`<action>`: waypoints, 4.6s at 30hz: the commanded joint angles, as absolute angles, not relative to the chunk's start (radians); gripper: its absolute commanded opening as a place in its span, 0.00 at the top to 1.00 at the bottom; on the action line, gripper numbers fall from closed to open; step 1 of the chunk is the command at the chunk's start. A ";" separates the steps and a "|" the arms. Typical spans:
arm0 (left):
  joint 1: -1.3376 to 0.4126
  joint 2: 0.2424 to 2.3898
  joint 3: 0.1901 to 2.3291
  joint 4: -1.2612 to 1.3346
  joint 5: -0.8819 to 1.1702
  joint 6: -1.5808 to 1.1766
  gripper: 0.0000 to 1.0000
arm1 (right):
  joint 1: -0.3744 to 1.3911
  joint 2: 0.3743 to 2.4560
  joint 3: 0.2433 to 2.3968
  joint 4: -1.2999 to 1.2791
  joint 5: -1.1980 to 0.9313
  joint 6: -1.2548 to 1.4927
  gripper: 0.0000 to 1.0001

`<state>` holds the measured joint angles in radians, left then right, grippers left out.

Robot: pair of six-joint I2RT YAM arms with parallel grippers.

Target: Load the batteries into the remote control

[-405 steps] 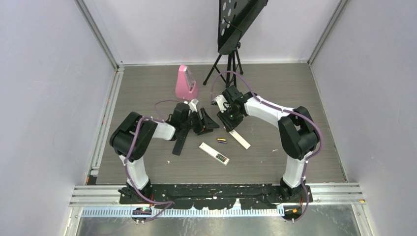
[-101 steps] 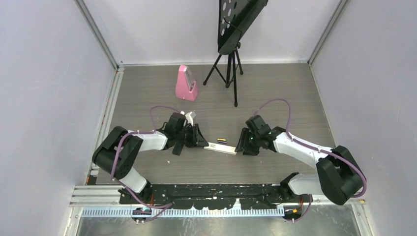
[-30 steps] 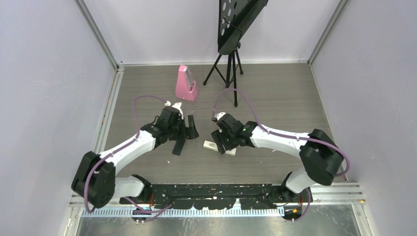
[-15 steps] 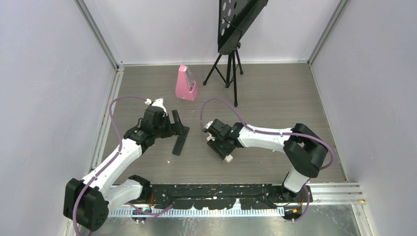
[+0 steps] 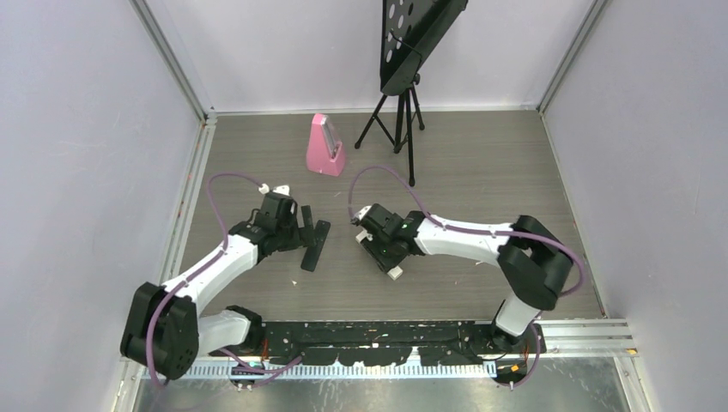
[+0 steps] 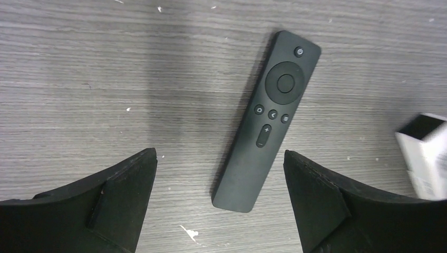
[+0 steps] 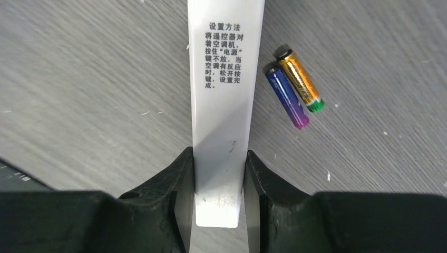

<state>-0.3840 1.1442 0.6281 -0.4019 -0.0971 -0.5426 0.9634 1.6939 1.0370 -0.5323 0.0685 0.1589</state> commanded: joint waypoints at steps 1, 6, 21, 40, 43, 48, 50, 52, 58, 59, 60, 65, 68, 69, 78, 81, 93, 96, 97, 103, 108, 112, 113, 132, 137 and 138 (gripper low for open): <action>-0.379 1.218 0.624 -0.323 -0.106 -0.504 0.08 | 0.924 1.509 1.028 -0.474 0.087 0.203 0.90; -0.386 1.337 0.633 -0.266 -0.013 -0.484 0.07 | 0.777 1.393 0.989 -0.469 0.184 0.313 0.90; -0.537 1.500 0.736 -0.325 -0.103 -0.487 0.18 | 0.289 1.452 0.882 -0.508 0.254 0.512 0.89; -0.621 1.608 0.814 -0.360 -0.021 -0.492 0.81 | 0.252 1.500 0.922 -0.493 0.225 0.558 0.29; -0.632 1.586 0.805 -0.320 0.076 -0.498 0.82 | 0.252 1.414 0.921 -0.514 0.220 0.568 0.23; -0.646 1.574 0.782 -0.240 0.191 -0.534 0.83 | 0.290 1.285 0.884 -0.489 0.134 0.634 0.22; -0.649 1.580 0.762 -0.189 0.248 -0.552 0.83 | 0.347 1.246 0.845 -0.448 0.084 0.680 0.23; -0.649 1.593 0.740 -0.115 0.319 -0.573 0.84 | 0.418 1.225 0.813 -0.392 0.054 0.731 0.24; -0.649 1.617 0.703 -0.006 0.405 -0.624 0.85 | 0.560 1.230 0.742 -0.194 -0.051 0.917 0.26; -0.650 1.616 0.701 -0.005 0.411 -0.627 0.85 | 0.578 1.239 0.738 -0.176 -0.050 0.952 0.26; -0.649 1.613 0.698 0.023 0.416 -0.630 0.85 | 0.595 1.250 0.735 -0.163 -0.044 1.004 0.27; -0.650 1.602 0.679 0.045 0.422 -0.637 0.85 | 0.656 1.357 0.720 -0.047 -0.024 1.157 0.39; -0.649 1.595 0.667 0.052 0.419 -0.643 0.85 | 0.683 1.424 0.737 -0.011 -0.011 1.203 0.47; -0.650 1.593 0.663 0.052 0.417 -0.644 0.85 | 0.690 1.446 0.746 -0.013 -0.009 1.212 0.49; -0.650 1.567 0.651 0.053 0.417 -0.649 0.86 | 0.749 1.573 0.770 0.058 -0.051 1.232 0.51; -0.650 1.563 0.654 0.052 0.427 -0.648 0.86 | 0.762 1.602 0.789 0.069 -0.058 1.226 0.56; -0.648 1.482 0.644 0.025 0.438 -0.653 0.63 | 0.769 1.608 0.779 0.163 -0.047 1.202 0.93; -0.648 1.445 0.651 -0.021 0.406 -0.634 0.42 | 0.774 1.574 0.799 0.109 -0.021 1.152 0.98; -0.648 1.435 0.654 -0.041 0.397 -0.623 0.38 | 0.776 1.562 0.808 0.089 -0.014 1.137 0.99; -0.647 1.435 0.699 -0.101 0.439 -0.574 0.30 | 0.788 1.490 0.844 0.025 -0.005 1.072 0.99; -0.646 1.442 0.716 -0.102 0.480 -0.584 0.32 | 0.789 1.437 0.868 0.006 -0.045 1.029 0.99; -0.638 1.417 0.724 -0.081 0.530 -0.618 0.36 | 0.789 1.405 0.890 -0.072 -0.065 0.982 0.99; -0.636 1.406 0.724 -0.070 0.541 -0.629 0.35 | 0.789 1.399 0.893 -0.087 -0.068 0.975 0.99; -0.577 1.314 0.725 0.084 0.647 -0.772 0.91 | 0.787 1.105 0.800 -0.056 -0.049 0.966 0.22; -0.537 1.245 0.742 0.262 0.617 -0.987 0.92 | 0.789 1.015 0.775 0.024 -0.194 1.000 0.21; -0.537 1.232 0.750 0.293 0.608 -1.013 0.92 | 0.789 1.014 0.782 0.018 -0.211 1.009 0.21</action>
<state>-0.5507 1.3087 0.6991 0.0799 0.6121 -0.8490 0.7837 1.0367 0.7773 -0.0677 -0.1097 0.9829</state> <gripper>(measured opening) 0.428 0.792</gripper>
